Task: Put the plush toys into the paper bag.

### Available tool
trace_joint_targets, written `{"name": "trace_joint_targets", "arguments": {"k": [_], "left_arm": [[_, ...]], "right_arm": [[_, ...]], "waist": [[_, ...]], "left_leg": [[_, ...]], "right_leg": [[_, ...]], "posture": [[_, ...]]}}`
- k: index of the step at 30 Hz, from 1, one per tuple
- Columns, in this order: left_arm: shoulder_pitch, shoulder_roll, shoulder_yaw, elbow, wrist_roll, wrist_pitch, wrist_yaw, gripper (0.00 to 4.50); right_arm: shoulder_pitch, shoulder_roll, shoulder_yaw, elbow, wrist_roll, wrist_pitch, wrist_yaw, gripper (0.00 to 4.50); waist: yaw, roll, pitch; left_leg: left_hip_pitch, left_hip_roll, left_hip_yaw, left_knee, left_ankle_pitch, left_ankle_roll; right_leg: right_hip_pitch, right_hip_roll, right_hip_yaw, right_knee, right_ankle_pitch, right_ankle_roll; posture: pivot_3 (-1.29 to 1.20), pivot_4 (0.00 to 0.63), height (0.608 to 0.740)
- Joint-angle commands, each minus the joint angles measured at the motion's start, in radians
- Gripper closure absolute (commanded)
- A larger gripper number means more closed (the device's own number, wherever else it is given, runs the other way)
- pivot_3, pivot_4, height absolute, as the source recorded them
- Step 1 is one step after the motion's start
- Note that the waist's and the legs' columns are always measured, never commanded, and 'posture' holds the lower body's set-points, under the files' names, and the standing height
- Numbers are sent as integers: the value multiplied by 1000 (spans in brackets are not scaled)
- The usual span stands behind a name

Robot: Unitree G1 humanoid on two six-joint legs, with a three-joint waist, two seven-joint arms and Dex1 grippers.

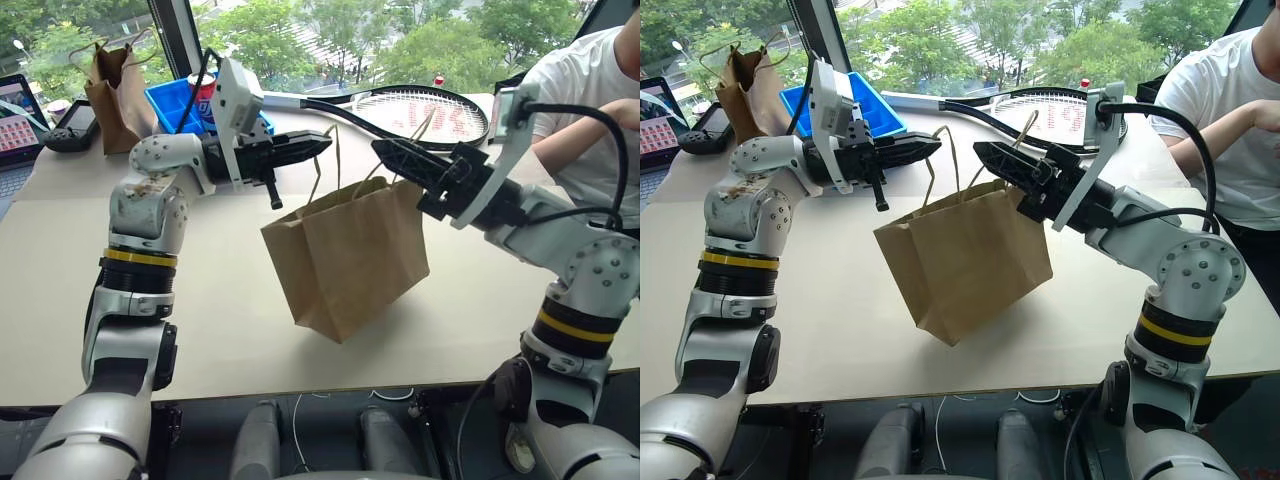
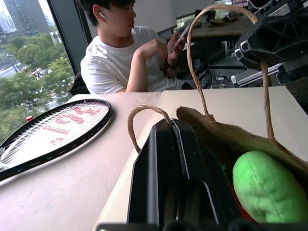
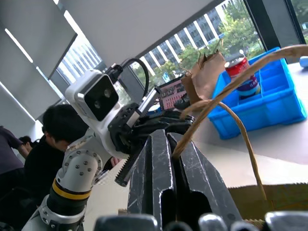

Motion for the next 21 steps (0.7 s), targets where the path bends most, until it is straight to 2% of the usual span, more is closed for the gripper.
{"name": "trace_joint_targets", "arguments": {"k": [1,5,14,21], "left_arm": [[-42,-5,26,-31,-22,0,8,4500],[-119,-17,48,30,-27,-25,9,4500],[-183,-35,60,109,-8,-75,5,4500],[-121,-17,21,75,-1,-57,-48,4500]], "right_arm": [[-8,-39,-23,-57,83,-47,-24,4433],[-39,-70,-15,-54,100,-81,-34,4433],[-66,-72,43,-76,100,-140,-38,4433],[30,-98,107,-104,71,-123,3,4433]], "waist": [[0,0,0],[0,0,0],[-1,0,0],[1,0,0]], "left_leg": [[0,0,0,0,0,0],[0,0,0,0,0,0],[0,0,0,0,0,0],[-1,0,-1,0,0,0]], "right_leg": [[0,0,0,0,0,0],[0,0,0,0,0,0],[0,0,0,-1,0,0],[0,0,0,-2,0,0]], "posture": [[0,150,734],[0,150,734],[0,150,734],[0,150,734]]}}
